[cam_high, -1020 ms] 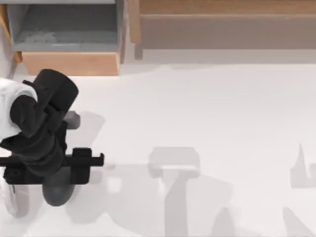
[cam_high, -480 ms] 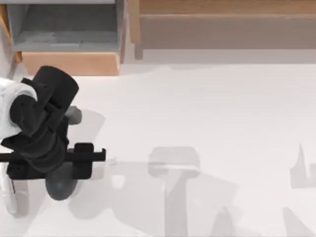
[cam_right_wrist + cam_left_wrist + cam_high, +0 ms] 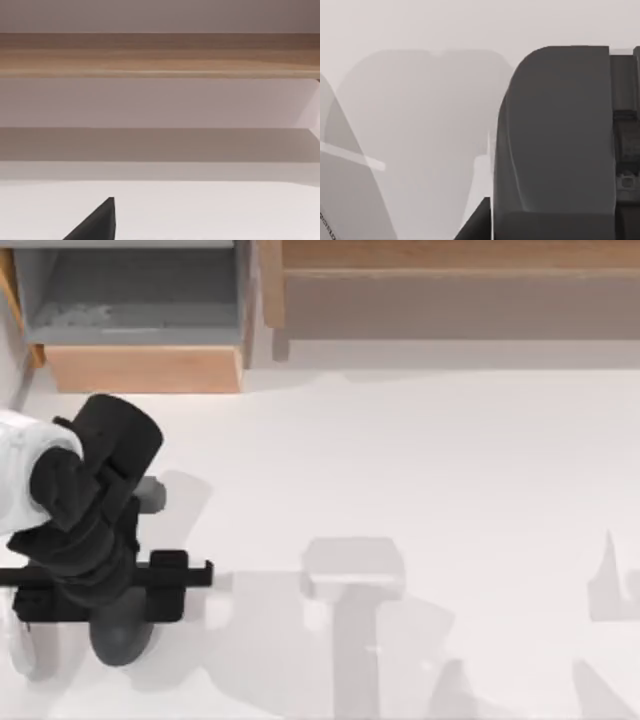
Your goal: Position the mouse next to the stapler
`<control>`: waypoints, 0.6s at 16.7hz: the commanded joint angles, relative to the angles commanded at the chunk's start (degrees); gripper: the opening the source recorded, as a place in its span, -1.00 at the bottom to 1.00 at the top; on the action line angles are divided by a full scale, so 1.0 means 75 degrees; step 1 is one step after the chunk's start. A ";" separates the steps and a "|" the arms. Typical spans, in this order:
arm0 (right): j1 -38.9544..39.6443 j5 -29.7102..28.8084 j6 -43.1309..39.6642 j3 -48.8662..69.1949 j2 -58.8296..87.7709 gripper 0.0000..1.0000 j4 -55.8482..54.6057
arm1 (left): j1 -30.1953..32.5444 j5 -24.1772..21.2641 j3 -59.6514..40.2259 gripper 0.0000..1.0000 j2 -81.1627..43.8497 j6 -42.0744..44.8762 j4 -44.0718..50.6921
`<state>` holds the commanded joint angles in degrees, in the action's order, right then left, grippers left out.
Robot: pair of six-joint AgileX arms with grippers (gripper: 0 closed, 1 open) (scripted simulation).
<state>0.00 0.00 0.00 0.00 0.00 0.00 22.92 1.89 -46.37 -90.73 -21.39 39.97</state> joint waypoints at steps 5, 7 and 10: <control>0.0000 0.0000 0.0000 0.0000 0.0000 1.00 0.0000 | 0.0000 0.0000 0.0000 -0.55 0.0000 0.0000 0.0000; 0.0000 0.0000 0.0000 0.0000 0.0000 1.00 0.0000 | 0.0000 0.0000 0.0000 -0.25 0.0000 0.0000 0.0000; 0.0000 0.0000 0.0000 0.0000 0.0000 1.00 0.0000 | 0.0000 0.0000 0.0000 0.21 0.0000 0.0000 0.0000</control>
<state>0.00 0.00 0.00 0.00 0.00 0.00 22.92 1.89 -46.37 -90.73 -21.39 39.97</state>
